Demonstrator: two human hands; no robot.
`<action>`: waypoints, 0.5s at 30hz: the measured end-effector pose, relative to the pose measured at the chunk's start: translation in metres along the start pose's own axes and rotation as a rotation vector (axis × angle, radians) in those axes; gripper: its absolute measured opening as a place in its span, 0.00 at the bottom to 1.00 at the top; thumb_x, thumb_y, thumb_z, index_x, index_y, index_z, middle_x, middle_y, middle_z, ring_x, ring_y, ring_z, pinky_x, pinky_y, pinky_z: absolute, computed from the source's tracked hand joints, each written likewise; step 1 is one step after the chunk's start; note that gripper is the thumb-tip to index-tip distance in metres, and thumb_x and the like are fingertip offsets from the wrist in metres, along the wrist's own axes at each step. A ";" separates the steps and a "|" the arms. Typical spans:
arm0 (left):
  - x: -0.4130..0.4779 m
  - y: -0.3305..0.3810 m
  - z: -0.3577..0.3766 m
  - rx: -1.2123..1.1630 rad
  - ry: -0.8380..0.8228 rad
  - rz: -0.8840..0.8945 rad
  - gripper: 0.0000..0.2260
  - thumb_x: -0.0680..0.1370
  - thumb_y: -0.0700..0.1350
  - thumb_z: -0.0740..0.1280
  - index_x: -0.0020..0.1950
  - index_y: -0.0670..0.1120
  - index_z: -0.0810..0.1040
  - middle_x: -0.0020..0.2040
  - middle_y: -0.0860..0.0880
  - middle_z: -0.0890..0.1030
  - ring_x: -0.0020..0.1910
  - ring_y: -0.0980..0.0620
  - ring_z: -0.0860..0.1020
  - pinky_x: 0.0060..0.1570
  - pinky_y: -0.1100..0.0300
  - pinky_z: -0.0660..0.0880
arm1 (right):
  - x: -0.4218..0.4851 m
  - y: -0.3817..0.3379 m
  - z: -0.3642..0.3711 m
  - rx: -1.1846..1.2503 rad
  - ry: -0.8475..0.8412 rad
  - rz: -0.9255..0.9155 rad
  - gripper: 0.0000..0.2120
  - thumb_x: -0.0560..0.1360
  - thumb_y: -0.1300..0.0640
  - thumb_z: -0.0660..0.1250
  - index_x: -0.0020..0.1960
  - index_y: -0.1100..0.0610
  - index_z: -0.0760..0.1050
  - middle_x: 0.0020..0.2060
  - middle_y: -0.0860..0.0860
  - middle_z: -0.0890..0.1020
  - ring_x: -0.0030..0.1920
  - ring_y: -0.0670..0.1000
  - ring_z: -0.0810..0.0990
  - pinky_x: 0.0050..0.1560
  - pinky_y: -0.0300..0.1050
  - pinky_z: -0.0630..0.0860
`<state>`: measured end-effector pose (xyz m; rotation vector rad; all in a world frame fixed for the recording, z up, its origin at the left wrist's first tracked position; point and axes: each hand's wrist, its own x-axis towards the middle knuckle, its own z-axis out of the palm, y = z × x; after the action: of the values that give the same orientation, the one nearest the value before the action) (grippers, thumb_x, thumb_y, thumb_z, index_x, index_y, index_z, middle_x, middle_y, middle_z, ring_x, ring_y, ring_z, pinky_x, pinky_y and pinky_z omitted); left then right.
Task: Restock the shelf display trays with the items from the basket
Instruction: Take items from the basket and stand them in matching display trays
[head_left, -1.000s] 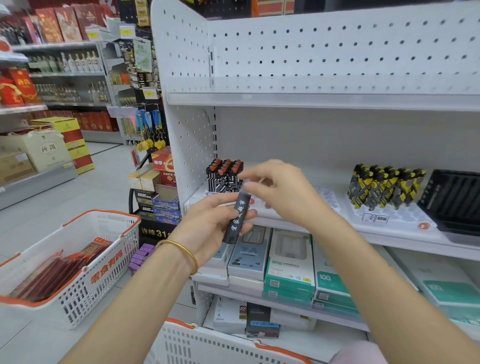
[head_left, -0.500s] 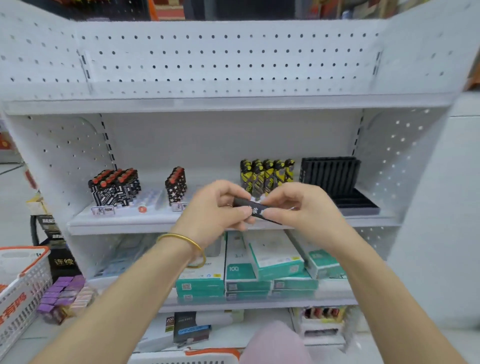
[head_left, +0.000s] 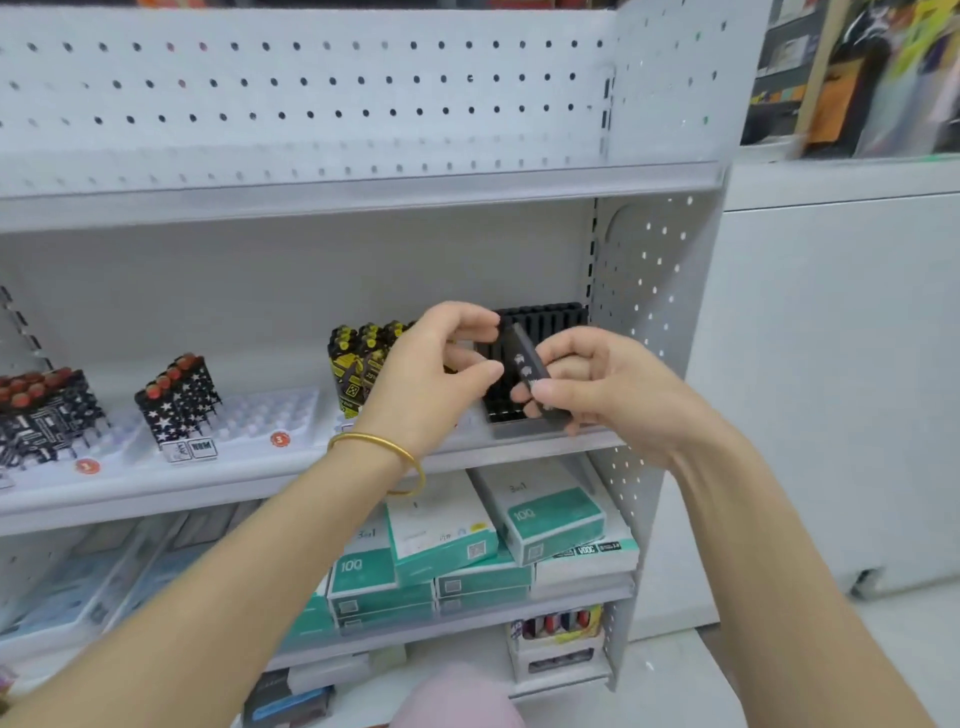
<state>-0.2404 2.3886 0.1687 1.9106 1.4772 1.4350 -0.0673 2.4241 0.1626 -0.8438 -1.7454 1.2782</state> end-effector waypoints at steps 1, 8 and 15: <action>0.002 -0.004 0.003 0.091 0.031 0.026 0.11 0.75 0.35 0.66 0.53 0.49 0.75 0.50 0.52 0.78 0.43 0.58 0.77 0.49 0.60 0.77 | 0.004 0.002 -0.005 -0.022 0.089 -0.029 0.16 0.72 0.66 0.69 0.58 0.58 0.72 0.40 0.54 0.84 0.39 0.50 0.83 0.31 0.40 0.74; -0.012 -0.041 0.010 0.698 0.011 0.180 0.13 0.76 0.37 0.60 0.50 0.50 0.83 0.50 0.56 0.81 0.54 0.50 0.71 0.50 0.59 0.59 | 0.025 0.013 -0.005 -0.269 0.321 -0.267 0.27 0.71 0.64 0.70 0.65 0.47 0.68 0.43 0.57 0.80 0.39 0.53 0.81 0.36 0.44 0.80; -0.028 -0.048 0.013 0.730 -0.010 0.267 0.19 0.72 0.47 0.53 0.47 0.50 0.84 0.48 0.56 0.82 0.53 0.54 0.69 0.49 0.60 0.56 | 0.052 0.026 0.028 -0.504 0.362 -0.435 0.18 0.71 0.59 0.71 0.60 0.52 0.74 0.38 0.53 0.78 0.36 0.53 0.77 0.40 0.50 0.79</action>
<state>-0.2537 2.3880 0.1137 2.6080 1.9863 1.0435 -0.1143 2.4641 0.1437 -0.8414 -1.8370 0.3744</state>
